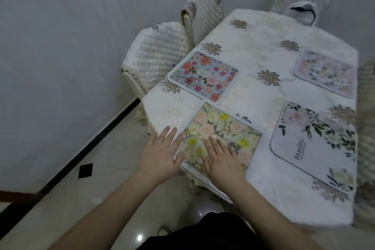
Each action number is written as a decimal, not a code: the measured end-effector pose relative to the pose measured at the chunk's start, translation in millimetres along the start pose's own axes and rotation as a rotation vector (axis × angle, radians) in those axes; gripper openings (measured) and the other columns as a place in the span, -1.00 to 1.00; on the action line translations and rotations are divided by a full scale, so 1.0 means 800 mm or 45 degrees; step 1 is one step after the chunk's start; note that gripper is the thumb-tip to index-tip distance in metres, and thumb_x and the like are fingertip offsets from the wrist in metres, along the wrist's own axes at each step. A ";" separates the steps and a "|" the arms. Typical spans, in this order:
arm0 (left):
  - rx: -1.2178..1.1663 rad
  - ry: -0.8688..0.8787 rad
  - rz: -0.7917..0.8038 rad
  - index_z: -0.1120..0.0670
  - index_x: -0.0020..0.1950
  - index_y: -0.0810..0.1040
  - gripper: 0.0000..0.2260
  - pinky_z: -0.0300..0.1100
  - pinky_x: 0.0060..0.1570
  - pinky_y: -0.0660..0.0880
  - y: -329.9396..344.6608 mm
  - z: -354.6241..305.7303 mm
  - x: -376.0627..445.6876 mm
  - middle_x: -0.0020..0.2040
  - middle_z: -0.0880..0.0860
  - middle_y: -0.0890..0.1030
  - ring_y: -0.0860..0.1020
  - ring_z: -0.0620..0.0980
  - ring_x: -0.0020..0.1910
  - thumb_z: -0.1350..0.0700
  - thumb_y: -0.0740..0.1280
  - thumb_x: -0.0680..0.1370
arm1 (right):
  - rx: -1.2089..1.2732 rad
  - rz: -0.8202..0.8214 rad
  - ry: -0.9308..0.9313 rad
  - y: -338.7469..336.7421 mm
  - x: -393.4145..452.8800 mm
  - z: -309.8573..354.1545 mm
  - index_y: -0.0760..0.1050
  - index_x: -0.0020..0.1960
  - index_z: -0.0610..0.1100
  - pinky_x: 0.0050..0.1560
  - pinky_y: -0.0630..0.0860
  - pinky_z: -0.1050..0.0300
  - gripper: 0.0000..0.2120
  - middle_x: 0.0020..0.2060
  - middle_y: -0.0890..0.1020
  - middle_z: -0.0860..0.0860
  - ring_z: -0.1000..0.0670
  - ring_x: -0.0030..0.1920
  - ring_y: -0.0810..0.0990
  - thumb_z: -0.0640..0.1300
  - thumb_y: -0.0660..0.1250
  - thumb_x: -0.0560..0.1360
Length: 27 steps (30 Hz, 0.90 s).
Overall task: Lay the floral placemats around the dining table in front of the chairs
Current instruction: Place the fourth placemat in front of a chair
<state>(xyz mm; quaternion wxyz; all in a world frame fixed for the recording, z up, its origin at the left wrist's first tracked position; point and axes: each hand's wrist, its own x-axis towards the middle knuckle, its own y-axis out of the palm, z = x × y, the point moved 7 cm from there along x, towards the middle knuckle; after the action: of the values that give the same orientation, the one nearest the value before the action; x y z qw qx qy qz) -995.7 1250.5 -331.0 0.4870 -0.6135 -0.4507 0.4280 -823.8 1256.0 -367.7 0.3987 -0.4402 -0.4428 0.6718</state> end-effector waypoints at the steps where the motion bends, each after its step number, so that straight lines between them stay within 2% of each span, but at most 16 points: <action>1: -0.009 0.040 -0.013 0.03 0.51 0.37 -0.43 0.13 0.46 0.18 0.002 -0.005 0.011 0.51 0.08 0.36 0.25 0.10 0.53 -0.16 -0.07 0.58 | 0.016 0.001 0.050 0.005 -0.003 -0.010 -0.04 0.61 0.00 0.55 -0.05 -0.07 -0.45 0.61 0.01 0.03 -0.03 0.60 -0.03 0.08 -0.05 0.66; 4: 0.013 0.130 0.066 -0.03 0.58 0.21 -0.34 0.05 0.52 -0.01 0.027 -0.018 0.041 0.59 0.01 0.20 0.08 0.02 0.59 -0.19 -0.23 0.54 | 0.033 0.044 0.159 0.028 -0.011 -0.038 -0.01 0.61 0.00 0.55 -0.03 -0.06 -0.45 0.61 0.04 0.02 -0.03 0.59 -0.01 0.07 -0.04 0.65; 6: 0.049 0.162 0.125 -0.05 0.60 0.13 -0.34 0.01 0.52 -0.07 0.045 -0.024 0.058 0.61 -0.02 0.13 0.01 -0.02 0.60 -0.19 -0.27 0.53 | 0.068 0.081 0.208 0.043 -0.013 -0.055 0.01 0.61 -0.01 0.54 -0.02 -0.06 -0.45 0.61 0.06 0.02 -0.03 0.59 0.02 0.07 -0.03 0.65; 12: 0.069 0.182 0.268 -0.06 0.60 0.08 -0.50 -0.01 0.52 -0.12 0.082 -0.032 0.084 0.62 -0.04 0.06 -0.05 -0.06 0.60 -0.11 -0.03 0.66 | 0.117 0.131 0.236 0.063 -0.009 -0.094 0.05 0.60 -0.03 0.53 0.04 -0.06 -0.45 0.59 0.12 0.02 -0.04 0.58 0.07 0.07 -0.01 0.64; 16: 0.106 0.236 0.328 -0.05 0.61 0.06 -0.49 0.02 0.52 -0.11 0.098 -0.041 0.110 0.62 -0.02 0.07 -0.05 -0.03 0.60 -0.12 -0.02 0.66 | 0.145 0.117 0.253 0.064 0.008 -0.112 0.07 0.59 -0.04 0.53 0.04 -0.07 -0.45 0.60 0.09 0.02 -0.04 0.59 0.03 0.07 -0.01 0.64; 21: 0.131 0.277 0.376 -0.05 0.61 0.02 -0.48 0.04 0.52 -0.08 0.117 -0.039 0.141 0.63 -0.01 0.03 -0.06 -0.01 0.60 -0.14 -0.04 0.66 | 0.193 0.038 0.380 0.063 0.016 -0.129 -0.02 0.61 -0.01 0.54 0.00 -0.03 -0.40 0.61 0.04 0.05 -0.01 0.59 -0.01 0.11 0.01 0.62; 24: 0.114 0.282 0.388 -0.05 0.61 0.02 -0.47 0.05 0.53 -0.03 0.131 -0.027 0.156 0.63 0.02 0.00 -0.06 0.01 0.60 -0.14 0.00 0.65 | 0.192 0.037 0.502 0.071 0.013 -0.146 -0.02 0.61 0.00 0.53 0.02 -0.04 -0.37 0.61 0.03 -0.01 -0.05 0.59 -0.01 0.16 0.01 0.61; 27: 0.076 0.233 0.416 -0.06 0.61 0.01 -0.44 0.07 0.52 -0.01 0.145 -0.012 0.166 0.63 0.15 -0.09 -0.11 0.12 0.60 -0.14 0.04 0.64 | 0.182 0.037 0.661 0.078 0.006 -0.158 -0.05 0.61 -0.01 0.52 0.05 -0.07 -0.35 0.60 -0.02 -0.12 -0.13 0.59 -0.01 0.18 0.04 0.60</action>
<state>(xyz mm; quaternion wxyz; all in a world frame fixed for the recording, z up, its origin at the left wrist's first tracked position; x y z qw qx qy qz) -940.4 1363.7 -455.2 0.4680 -0.7002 -0.2862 0.4570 -714.6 1272.9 -455.9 0.5192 -0.5749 -0.2709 0.5715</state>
